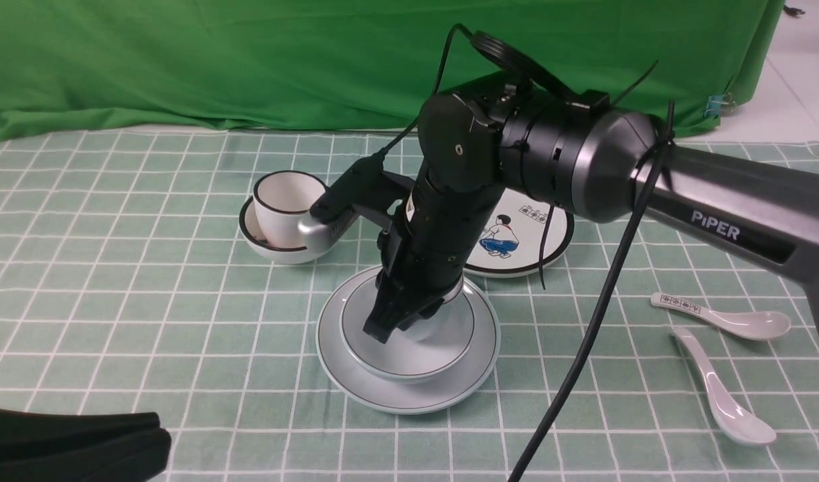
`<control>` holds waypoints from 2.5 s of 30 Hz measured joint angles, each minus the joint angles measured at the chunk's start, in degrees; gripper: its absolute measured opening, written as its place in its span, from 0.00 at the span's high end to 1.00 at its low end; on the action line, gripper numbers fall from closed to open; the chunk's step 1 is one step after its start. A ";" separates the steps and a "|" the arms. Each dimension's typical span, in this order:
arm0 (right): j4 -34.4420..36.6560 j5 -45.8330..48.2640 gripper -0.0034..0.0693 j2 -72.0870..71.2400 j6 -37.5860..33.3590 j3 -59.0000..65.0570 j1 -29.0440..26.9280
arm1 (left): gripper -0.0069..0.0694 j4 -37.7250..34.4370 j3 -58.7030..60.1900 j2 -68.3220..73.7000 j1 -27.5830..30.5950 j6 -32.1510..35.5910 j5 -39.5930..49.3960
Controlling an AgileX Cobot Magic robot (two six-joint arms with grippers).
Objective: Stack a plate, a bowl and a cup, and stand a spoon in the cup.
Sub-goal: Use the right arm to put the blue teacup into the blue rice bowl in the middle, then use the right arm to grab a blue soup spoon
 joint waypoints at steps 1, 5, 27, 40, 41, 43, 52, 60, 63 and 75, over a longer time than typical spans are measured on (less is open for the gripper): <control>0.40 0.00 0.83 0.00 0.06 0.00 0.00 | 0.89 0.00 0.00 0.00 0.00 0.00 0.00; 1.40 0.21 0.83 0.00 0.06 0.00 0.00 | 0.89 0.00 0.00 0.00 0.00 0.00 0.00; -3.24 5.68 0.36 -7.31 2.30 -0.05 0.06 | 0.89 0.00 0.00 0.00 0.00 0.00 0.19; -13.57 11.67 0.55 -21.48 15.87 20.56 -16.90 | 0.89 0.06 0.00 0.00 0.00 0.00 0.19; -13.01 9.47 0.52 -21.48 16.67 23.37 -19.20 | 0.89 0.06 0.00 0.00 0.00 0.00 0.19; -11.46 5.42 0.48 -21.34 16.94 27.17 -22.46 | 0.89 0.28 0.00 0.00 0.00 0.00 0.19; -6.57 -6.76 0.43 -16.15 16.18 32.51 -30.30 | 0.89 0.68 0.00 0.00 0.00 0.00 -0.02; -7.02 -9.83 0.43 -11.41 15.37 32.57 -32.23 | 0.89 0.85 0.00 0.00 0.00 0.05 0.11; -7.02 -10.02 0.43 -10.92 15.37 32.57 -32.91 | 0.89 0.91 0.00 0.00 0.00 0.05 0.53; -6.63 -10.12 0.48 -8.84 14.94 32.41 -33.05 | 0.89 0.96 0.00 0.00 0.00 0.05 0.83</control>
